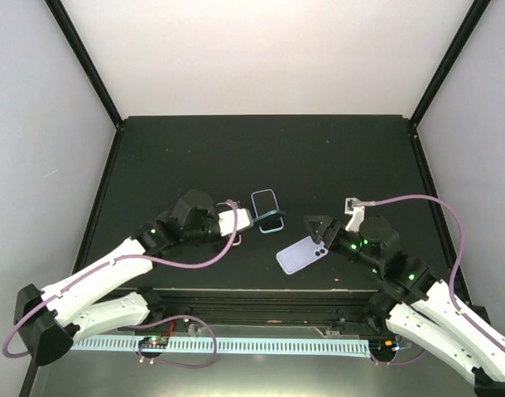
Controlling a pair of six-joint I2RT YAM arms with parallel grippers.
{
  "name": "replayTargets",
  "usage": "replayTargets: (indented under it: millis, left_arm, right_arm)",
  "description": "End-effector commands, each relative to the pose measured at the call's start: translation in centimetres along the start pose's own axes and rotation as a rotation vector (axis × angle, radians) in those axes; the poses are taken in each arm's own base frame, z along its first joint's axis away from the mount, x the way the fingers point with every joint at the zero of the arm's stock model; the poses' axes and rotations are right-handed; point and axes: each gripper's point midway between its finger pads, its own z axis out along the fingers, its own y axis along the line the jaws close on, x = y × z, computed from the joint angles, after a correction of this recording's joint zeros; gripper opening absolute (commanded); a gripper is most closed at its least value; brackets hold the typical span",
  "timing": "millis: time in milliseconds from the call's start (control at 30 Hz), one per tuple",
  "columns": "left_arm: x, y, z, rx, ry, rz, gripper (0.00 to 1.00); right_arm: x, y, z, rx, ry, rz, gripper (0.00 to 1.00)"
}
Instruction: Put the phone into the phone case
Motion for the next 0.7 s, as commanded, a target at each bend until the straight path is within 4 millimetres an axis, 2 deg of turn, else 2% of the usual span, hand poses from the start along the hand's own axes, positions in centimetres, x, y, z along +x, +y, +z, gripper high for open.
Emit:
replayTargets:
  millis: [0, 200, 300, 467, 667]
  left_arm:
    - [-4.0, 1.5, -1.7, -0.047, -0.196, -0.220, 0.02]
    - [-1.7, 3.1, -1.0, -0.065, -0.127, -0.450, 0.02]
    - [-1.3, 3.9, -1.4, -0.056, -0.131, -0.548, 0.01]
    - [-0.9, 4.8, -2.6, 0.008, -0.209, -0.745, 0.02]
    - [0.6, 3.8, -2.3, 0.108, -0.220, -0.904, 0.02]
  right_arm:
    - [0.4, -4.5, -0.3, 0.184, -0.041, 0.114, 0.79]
    - [1.6, -8.4, -0.1, 0.356, -0.041, 0.204, 0.77]
    - [2.6, -10.3, 0.5, 0.419, -0.025, 0.227, 0.75]
    - [4.6, -12.3, 2.2, 0.447, 0.022, 0.252, 0.70]
    - [5.9, -14.0, 3.7, 0.494, 0.068, 0.215, 0.69]
